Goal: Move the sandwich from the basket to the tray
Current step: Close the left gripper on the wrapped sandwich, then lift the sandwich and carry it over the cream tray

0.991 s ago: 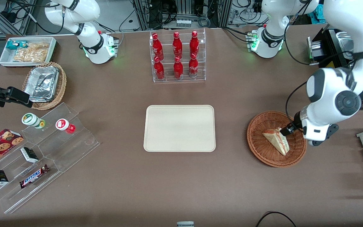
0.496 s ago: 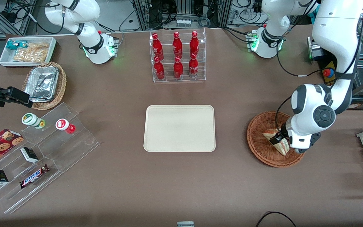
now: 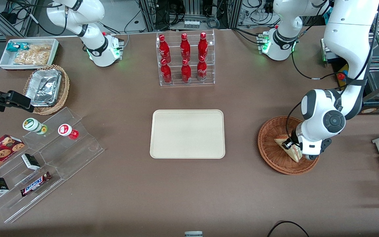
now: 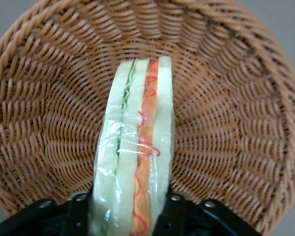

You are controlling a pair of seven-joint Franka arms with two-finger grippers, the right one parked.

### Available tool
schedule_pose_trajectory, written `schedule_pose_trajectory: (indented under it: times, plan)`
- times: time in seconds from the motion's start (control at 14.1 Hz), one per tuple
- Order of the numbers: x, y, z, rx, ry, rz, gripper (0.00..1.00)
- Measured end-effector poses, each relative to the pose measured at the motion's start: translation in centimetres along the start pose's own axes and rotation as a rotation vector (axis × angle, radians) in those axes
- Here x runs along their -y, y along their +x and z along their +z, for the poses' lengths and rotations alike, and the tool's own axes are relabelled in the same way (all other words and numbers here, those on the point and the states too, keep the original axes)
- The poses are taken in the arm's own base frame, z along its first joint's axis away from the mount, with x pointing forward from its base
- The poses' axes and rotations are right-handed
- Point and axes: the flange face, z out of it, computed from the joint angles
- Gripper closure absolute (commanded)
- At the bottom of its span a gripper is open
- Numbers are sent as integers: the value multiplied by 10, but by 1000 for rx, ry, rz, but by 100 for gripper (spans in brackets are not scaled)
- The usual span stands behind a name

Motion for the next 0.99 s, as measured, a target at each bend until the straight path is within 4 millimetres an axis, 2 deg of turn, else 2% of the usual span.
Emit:
schedule_pose_trajectory:
  times: [0.14, 0.28, 0.42, 0.57, 0.64, 0.78, 0.99]
  plan:
    - [-11, -3, -21, 2, 5, 15, 80]
    - [-37, -19, -58, 24, 38, 60, 79]
    - [-77, -55, -98, 28, 60, 120, 77]
    - [-124, -109, -123, 7, 50, 191, 75]
    - [-147, -139, -128, -4, 42, 232, 73]
    - [-190, -198, -125, -16, 31, 323, 73]
    - [-245, -265, -102, -18, 21, 433, 73]
